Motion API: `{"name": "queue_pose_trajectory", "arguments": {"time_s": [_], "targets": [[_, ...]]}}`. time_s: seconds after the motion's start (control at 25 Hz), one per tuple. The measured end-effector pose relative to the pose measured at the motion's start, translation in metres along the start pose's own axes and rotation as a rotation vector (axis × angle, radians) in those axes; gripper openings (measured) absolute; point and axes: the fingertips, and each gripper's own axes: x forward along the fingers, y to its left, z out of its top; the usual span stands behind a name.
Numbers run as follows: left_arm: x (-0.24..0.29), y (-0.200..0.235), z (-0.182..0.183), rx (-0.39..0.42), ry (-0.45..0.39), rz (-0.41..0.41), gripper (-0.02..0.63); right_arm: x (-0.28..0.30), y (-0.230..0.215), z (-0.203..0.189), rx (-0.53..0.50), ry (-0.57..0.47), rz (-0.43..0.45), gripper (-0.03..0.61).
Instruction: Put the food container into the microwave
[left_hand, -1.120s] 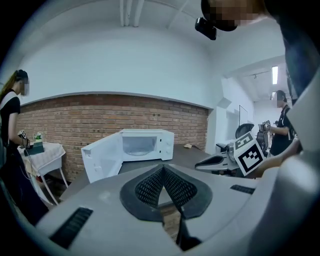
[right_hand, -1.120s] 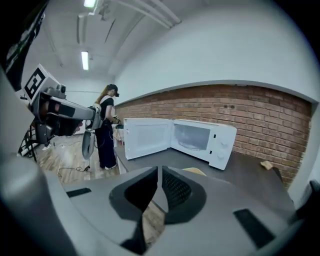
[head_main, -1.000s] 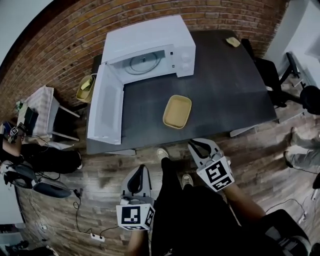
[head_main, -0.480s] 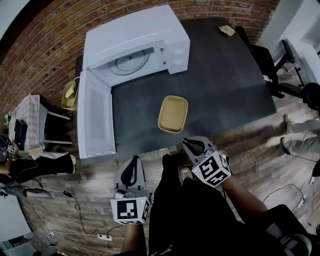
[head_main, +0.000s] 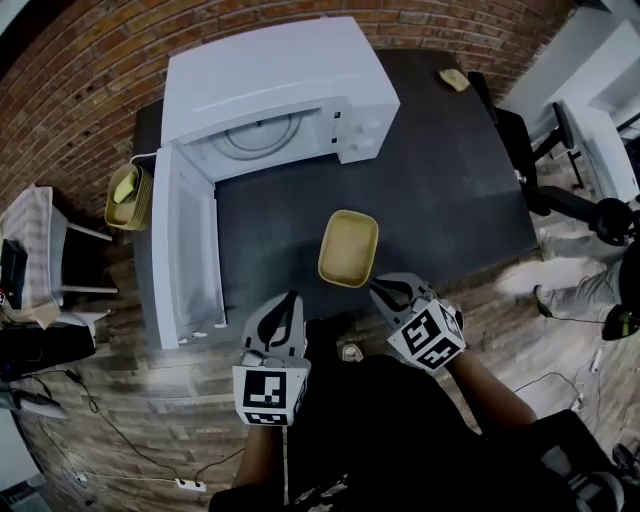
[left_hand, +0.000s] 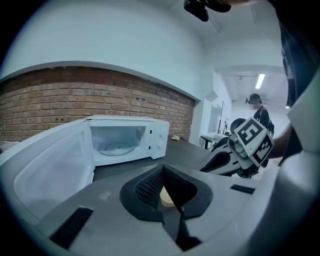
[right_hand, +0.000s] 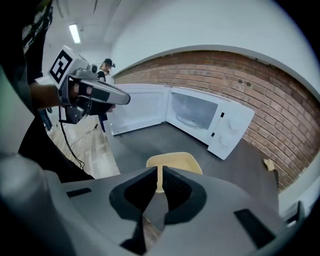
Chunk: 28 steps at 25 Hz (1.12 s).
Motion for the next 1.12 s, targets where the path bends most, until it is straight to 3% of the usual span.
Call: {"name": "queue_pose_trajectory", "arguments": {"time_s": [0.2, 0.32, 0.48, 0.64, 0.76, 1.12], "targets": [[0.021, 0.013, -0.015, 0.021, 0.064, -0.080, 0.008, 0.010, -0.021, -0.003, 0.088, 0.047, -0.061, 0.077], [0.045, 0.019, -0.024, 0.046, 0.101, -0.141, 0.009, 0.019, -0.037, -0.007, 0.165, 0.063, -0.106, 0.183], [0.077, 0.025, -0.037, 0.080, 0.161, -0.205, 0.010, 0.034, -0.048, -0.012, 0.312, 0.046, -0.157, 0.190], [0.097, 0.020, -0.051, 0.096, 0.239, -0.194, 0.081, 0.043, -0.052, -0.033, 0.414, 0.088, -0.152, 0.190], [0.116, 0.019, -0.064, 0.097, 0.300, -0.187, 0.094, 0.053, -0.060, -0.045, 0.426, 0.127, -0.151, 0.190], [0.146, 0.009, -0.096, 0.008, 0.428, -0.190, 0.120, 0.075, -0.060, -0.062, 0.688, 0.111, -0.031, 0.190]]}}
